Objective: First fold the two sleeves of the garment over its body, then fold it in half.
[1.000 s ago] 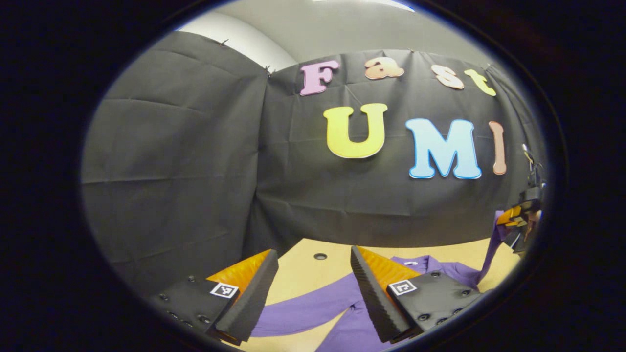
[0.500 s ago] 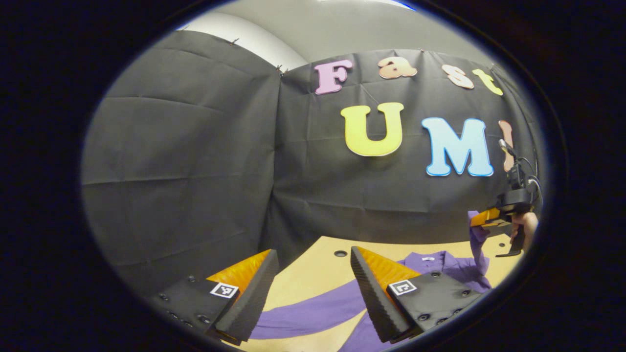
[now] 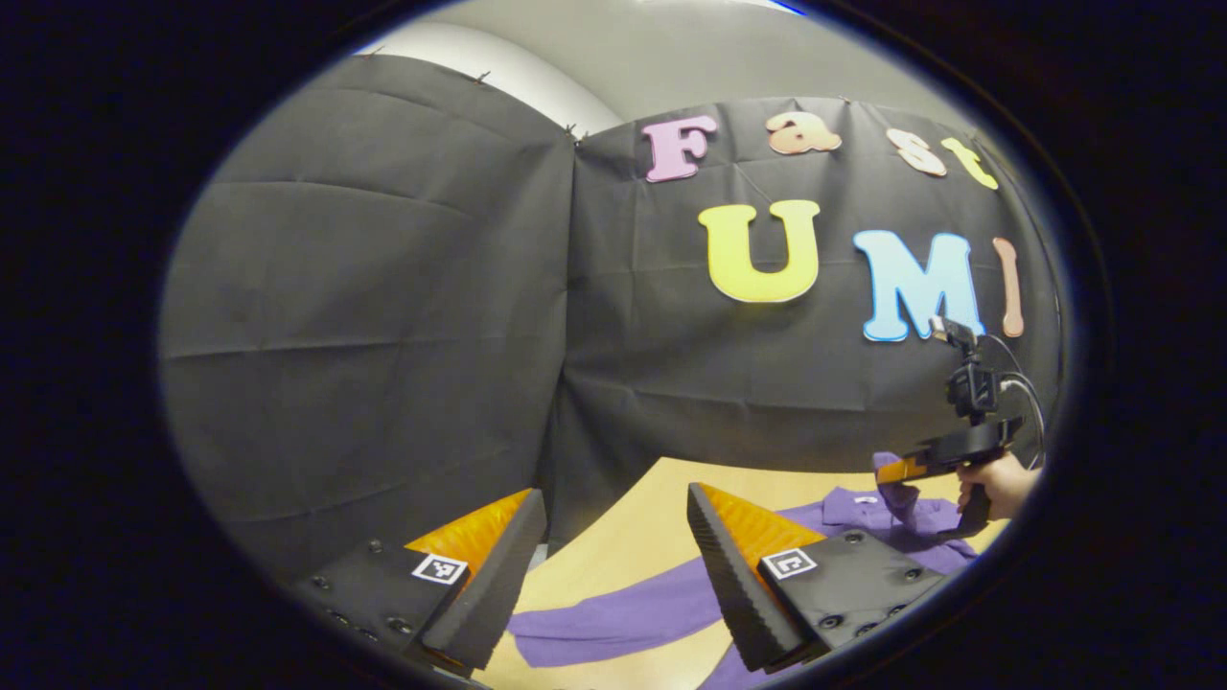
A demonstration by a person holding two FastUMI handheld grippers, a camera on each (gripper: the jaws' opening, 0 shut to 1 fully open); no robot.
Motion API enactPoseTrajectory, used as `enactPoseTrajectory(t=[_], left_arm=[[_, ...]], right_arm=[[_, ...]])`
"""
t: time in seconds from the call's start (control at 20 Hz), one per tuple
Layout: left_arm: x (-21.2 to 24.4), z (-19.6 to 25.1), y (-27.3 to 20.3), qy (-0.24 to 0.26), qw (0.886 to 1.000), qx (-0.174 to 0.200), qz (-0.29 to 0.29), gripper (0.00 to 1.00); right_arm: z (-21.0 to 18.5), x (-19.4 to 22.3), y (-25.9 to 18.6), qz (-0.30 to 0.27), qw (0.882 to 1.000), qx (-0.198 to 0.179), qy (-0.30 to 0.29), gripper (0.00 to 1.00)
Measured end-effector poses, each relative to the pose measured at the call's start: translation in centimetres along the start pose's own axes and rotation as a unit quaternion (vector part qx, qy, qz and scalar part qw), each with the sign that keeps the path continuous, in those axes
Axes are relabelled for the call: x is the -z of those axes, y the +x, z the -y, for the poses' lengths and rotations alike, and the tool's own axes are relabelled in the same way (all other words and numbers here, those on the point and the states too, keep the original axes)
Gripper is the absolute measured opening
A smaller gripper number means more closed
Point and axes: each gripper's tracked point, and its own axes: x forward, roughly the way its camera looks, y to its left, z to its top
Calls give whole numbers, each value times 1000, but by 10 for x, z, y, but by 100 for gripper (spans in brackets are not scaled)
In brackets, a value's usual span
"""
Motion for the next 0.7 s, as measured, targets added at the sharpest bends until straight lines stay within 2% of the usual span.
enactPoseTrajectory(t=[0.25,0.5,0.55,0.6,0.7], left_arm=[[17,-20,-5,-7,1000,-21,-14,96],[28,-34,-14,-12,999,-38,-22,96],[31,-35,-15,-12,999,-41,-24,96],[32,-37,-16,-13,999,-43,-26,96],[35,-39,-19,-16,998,-47,-28,96]], right_arm=[[-17,40,24,-50,998,7,-25,2],[-28,52,34,-64,997,0,-34,6],[-34,53,34,-65,997,-12,-30,8],[-40,54,34,-67,997,-22,-27,12],[-45,52,30,-61,997,-28,-32,32]])
